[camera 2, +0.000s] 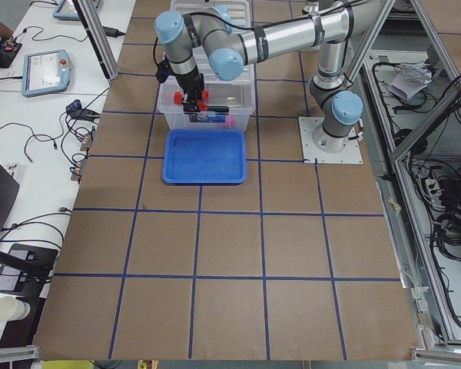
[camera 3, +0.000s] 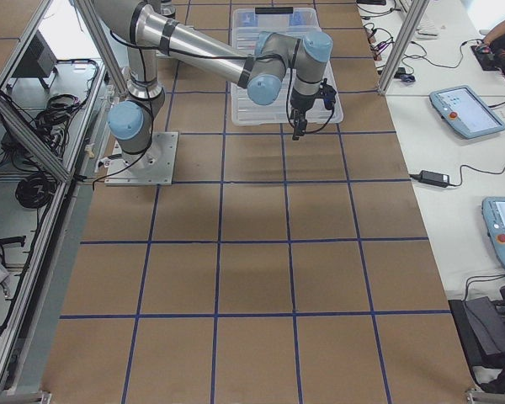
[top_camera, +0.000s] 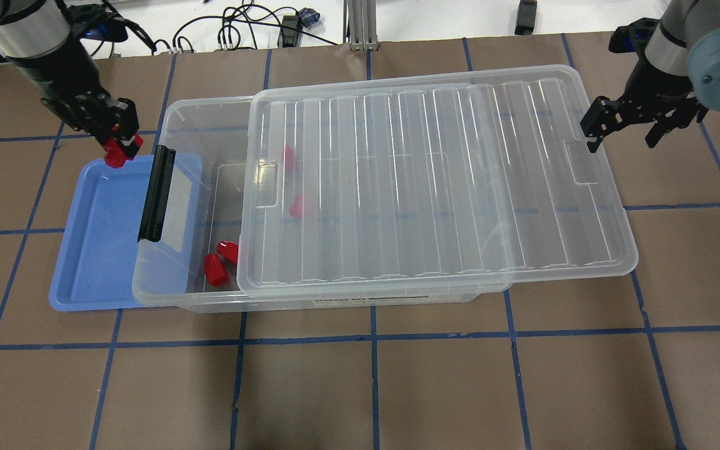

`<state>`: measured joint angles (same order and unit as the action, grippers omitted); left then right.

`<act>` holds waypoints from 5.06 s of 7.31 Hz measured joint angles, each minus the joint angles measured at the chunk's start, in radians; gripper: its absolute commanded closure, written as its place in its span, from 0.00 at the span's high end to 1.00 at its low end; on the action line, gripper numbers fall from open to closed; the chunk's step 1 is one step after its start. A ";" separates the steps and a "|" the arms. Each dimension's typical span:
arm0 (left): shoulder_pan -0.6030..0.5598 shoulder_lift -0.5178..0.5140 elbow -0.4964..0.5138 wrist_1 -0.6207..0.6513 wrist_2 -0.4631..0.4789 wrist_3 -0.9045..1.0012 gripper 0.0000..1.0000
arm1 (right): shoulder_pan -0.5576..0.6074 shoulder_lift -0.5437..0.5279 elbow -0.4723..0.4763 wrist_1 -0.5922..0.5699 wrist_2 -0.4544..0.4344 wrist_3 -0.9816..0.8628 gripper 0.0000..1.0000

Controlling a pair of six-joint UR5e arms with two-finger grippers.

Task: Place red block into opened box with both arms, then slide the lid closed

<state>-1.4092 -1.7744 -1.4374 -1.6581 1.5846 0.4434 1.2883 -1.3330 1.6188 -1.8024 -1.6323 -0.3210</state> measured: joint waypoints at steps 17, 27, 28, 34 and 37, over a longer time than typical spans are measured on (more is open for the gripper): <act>-0.118 -0.152 -0.340 0.499 -0.072 -0.319 0.20 | -0.063 0.061 -0.067 0.078 0.038 -0.107 1.00; -0.119 -0.184 -0.344 0.511 -0.066 -0.341 0.88 | -0.064 -0.015 -0.144 0.178 -0.005 -0.107 1.00; -0.120 -0.172 -0.321 0.486 -0.061 -0.343 0.92 | -0.063 -0.032 -0.158 0.197 -0.008 -0.105 1.00; -0.139 -0.037 -0.058 0.103 -0.010 -0.349 1.00 | -0.066 -0.044 -0.151 0.242 -0.021 -0.106 1.00; -0.174 0.059 0.070 -0.040 0.003 -0.342 1.00 | -0.099 -0.029 -0.133 0.222 -0.067 -0.113 1.00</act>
<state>-1.5828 -1.7150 -1.3678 -1.6981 1.5880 0.1014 1.1889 -1.3618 1.4853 -1.5807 -1.6997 -0.4336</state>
